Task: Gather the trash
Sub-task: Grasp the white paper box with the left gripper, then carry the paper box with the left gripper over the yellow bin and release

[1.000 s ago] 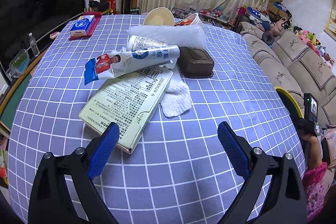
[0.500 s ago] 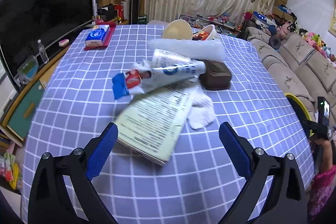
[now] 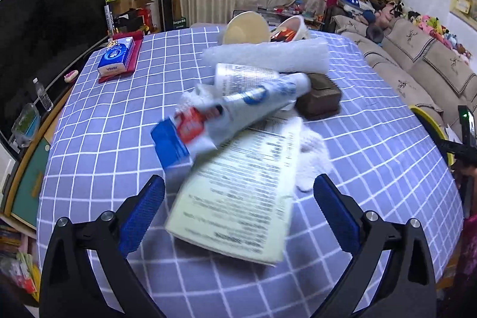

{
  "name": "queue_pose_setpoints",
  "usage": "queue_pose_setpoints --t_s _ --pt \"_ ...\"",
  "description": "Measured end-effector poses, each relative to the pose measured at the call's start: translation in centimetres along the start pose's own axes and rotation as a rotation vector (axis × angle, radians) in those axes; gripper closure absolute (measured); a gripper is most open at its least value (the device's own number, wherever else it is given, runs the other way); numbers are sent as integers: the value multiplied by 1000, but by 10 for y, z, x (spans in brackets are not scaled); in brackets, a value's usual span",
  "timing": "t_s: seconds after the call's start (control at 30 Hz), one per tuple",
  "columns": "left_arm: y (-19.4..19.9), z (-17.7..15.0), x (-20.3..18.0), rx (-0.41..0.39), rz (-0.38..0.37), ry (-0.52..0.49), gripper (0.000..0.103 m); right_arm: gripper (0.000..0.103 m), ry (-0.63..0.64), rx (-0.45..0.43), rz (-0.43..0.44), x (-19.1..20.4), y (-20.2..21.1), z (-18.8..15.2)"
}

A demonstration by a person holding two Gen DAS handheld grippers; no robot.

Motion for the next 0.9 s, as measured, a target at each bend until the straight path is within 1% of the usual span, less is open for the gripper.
queue_pose_setpoints --t_s 0.23,0.3,0.37,0.43,0.53,0.63,0.73,0.9 --pt "-23 -2 5 57 -43 -5 5 45 5 5 -1 2 -1 0" --pt "-28 -3 3 66 -30 -16 6 44 8 6 -1 4 -2 0" --pt "-31 -5 3 77 -22 -18 12 44 12 7 3 6 -3 0" --pt "-31 -4 4 69 -21 -19 23 44 17 7 6 9 -3 -1" --pt "-30 -3 1 83 -35 -33 30 44 20 6 11 11 -2 0" --pt "-24 -2 -8 88 -70 -44 31 44 16 3 16 9 -1 0" --pt "-12 -2 -25 78 -109 -78 32 44 13 1 21 8 0 0" --pt "5 -1 -60 75 -208 -128 32 44 7 -6 30 5 3 -2"
Point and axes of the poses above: each gripper's, at about its wrist camera, not at the fingertips, and y roughly against the way its jaws point, x to its left, z to its top, the point moved 3 cm from there along -y, roughly the way its jaws point, and after that the axes turned 5 degrees about -y, right-handed, at the moved point
